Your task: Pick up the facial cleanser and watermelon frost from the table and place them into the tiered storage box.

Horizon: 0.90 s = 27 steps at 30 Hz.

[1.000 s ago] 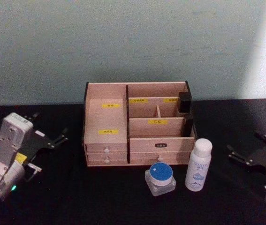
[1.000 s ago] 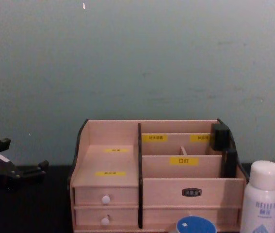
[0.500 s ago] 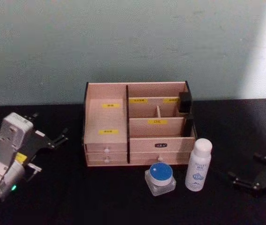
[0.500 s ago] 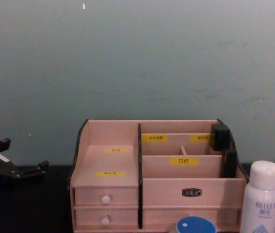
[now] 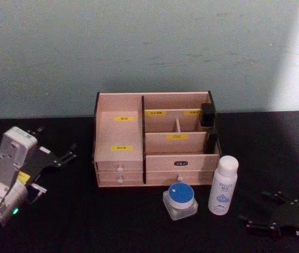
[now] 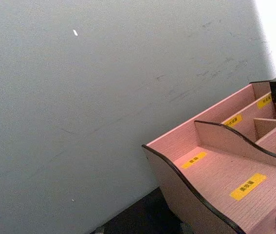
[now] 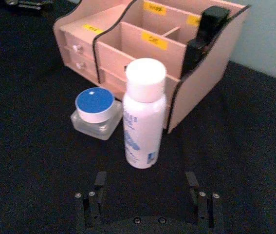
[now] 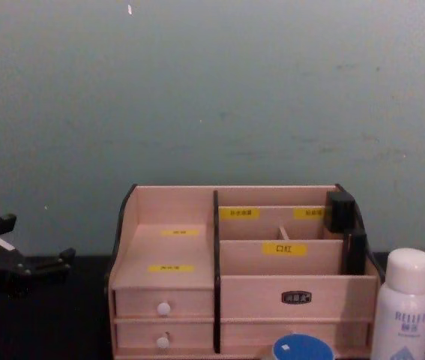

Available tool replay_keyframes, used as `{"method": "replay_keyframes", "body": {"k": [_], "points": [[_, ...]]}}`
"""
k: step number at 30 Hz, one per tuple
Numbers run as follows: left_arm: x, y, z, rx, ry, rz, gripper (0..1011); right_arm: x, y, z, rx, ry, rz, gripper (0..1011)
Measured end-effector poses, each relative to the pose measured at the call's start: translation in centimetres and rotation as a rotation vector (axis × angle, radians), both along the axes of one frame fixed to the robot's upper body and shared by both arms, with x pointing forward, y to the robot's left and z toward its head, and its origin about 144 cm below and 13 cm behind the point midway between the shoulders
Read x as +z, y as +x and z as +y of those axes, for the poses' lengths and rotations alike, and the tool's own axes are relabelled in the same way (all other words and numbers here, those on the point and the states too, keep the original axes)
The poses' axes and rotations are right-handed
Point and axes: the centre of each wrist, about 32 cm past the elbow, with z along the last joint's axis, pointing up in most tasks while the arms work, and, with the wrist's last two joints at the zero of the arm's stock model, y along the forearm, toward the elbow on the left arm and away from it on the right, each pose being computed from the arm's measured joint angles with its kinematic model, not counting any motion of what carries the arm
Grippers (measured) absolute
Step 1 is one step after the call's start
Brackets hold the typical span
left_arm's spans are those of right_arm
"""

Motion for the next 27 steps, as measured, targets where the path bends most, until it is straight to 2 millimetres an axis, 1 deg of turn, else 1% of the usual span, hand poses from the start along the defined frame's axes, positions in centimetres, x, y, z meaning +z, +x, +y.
{"method": "replay_keyframes", "body": {"k": [7,17,27], "points": [[0.0,0.0,0.0,0.000,0.000,0.000,1001,0.1,0.8,0.8,0.030,-0.017,-0.003,1003],[0.0,0.0,0.0,0.000,0.000,0.000,1001,0.1,2.8,2.6,0.052,-0.027,-0.056,1002],[0.0,0.0,0.0,0.000,0.000,0.000,1001,0.0,4.3,3.4,0.057,-0.027,-0.068,1002]]}}
